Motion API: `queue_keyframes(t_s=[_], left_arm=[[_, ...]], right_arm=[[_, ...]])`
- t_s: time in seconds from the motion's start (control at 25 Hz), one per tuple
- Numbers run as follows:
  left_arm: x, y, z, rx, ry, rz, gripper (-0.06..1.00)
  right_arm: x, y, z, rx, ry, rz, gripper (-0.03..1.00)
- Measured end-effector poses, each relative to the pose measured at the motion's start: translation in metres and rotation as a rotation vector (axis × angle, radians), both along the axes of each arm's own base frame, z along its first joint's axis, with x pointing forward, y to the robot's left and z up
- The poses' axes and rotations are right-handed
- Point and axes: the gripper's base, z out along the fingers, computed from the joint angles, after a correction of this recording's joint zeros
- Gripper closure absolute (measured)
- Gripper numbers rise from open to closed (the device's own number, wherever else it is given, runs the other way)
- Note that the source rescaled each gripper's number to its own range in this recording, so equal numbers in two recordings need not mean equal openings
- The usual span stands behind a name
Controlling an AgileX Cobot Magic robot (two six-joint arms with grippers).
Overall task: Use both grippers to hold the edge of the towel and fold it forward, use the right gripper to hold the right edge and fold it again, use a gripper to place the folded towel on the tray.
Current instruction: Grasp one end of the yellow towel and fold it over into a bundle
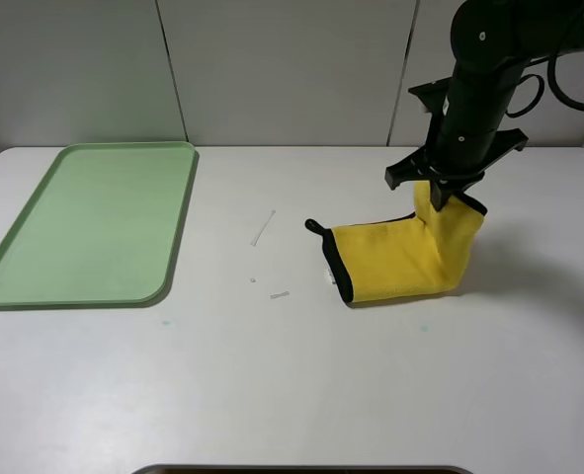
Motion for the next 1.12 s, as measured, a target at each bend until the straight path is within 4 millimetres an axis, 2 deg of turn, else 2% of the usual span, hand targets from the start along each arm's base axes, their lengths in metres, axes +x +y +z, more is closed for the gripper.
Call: queue_keyframes(t_s=[0.12,0.36,0.52,1.12], left_arm=[[0.0,0.0,0.0,0.0,0.0,0.0,-0.04],[0.0,0.0,0.0,0.0,0.0,0.0,-0.04],[0.0,0.0,0.0,0.0,0.0,0.0,-0.04],[0.0,0.0,0.0,0.0,0.0,0.0,-0.04]], right_arm=[[-0.004,0.013,-0.003,0.009,0.004,0.022,0.91],[-0.01,0.035,-0.026,0.024,0.069,0.042,0.91],[-0.013,0.046,-0.033,0.036,0.074,0.062,0.91],[-0.021,0.062,-0.04,0.12,0.135,0.075,0.91]])
